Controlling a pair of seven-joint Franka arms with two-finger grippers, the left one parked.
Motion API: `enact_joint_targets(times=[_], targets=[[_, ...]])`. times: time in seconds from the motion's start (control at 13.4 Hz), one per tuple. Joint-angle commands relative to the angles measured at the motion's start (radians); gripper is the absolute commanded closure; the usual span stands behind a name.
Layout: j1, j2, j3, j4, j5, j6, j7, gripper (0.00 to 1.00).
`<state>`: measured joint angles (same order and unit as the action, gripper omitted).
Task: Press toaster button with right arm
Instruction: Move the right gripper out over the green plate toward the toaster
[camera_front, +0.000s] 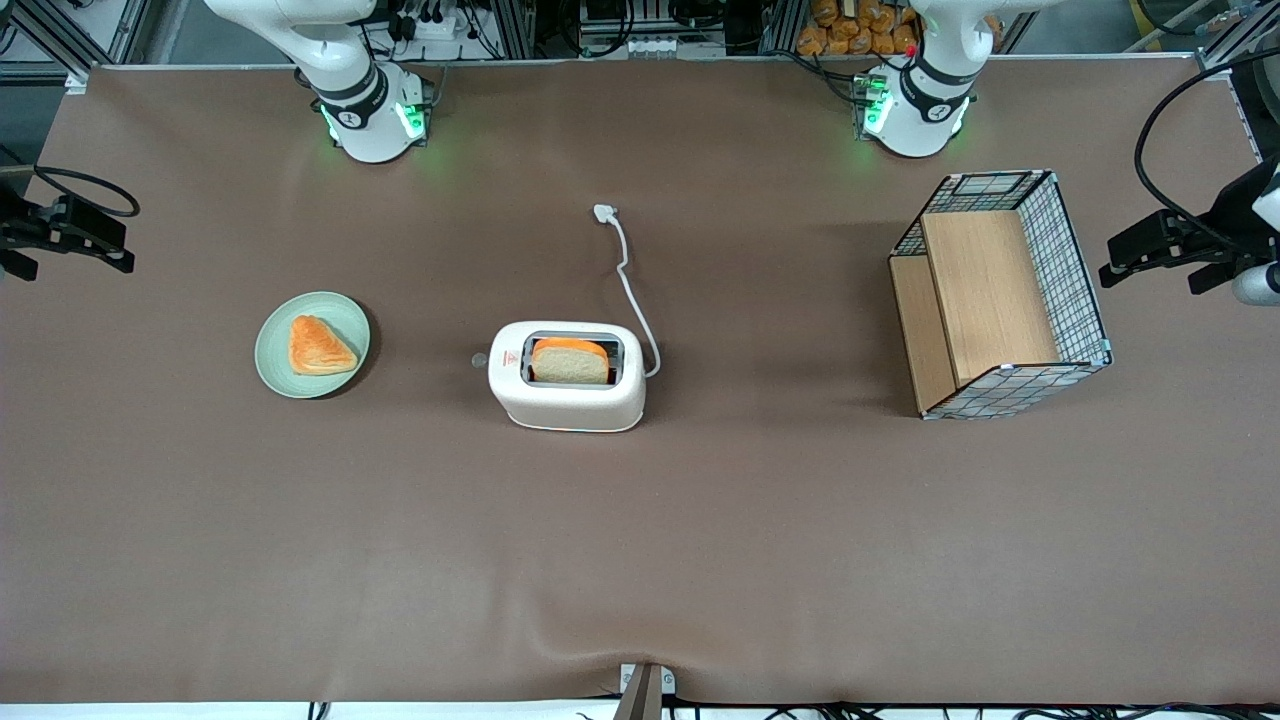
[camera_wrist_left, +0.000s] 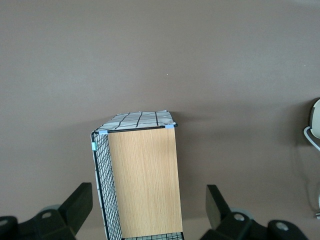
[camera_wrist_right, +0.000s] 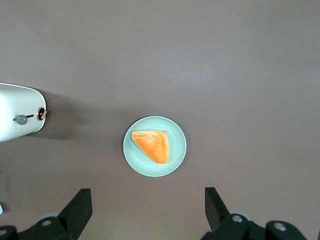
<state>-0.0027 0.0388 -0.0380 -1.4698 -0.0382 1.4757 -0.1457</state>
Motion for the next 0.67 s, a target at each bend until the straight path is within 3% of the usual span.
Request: enact_joint_targets(times=[0.0,0.6], targets=[[-0.002,0.007,-0.005,0.017,0.009,-0.009,-0.008,0.0],[0.006,0.05,-0.003,0.008,0.009,-0.047,-0.008,0.0]])
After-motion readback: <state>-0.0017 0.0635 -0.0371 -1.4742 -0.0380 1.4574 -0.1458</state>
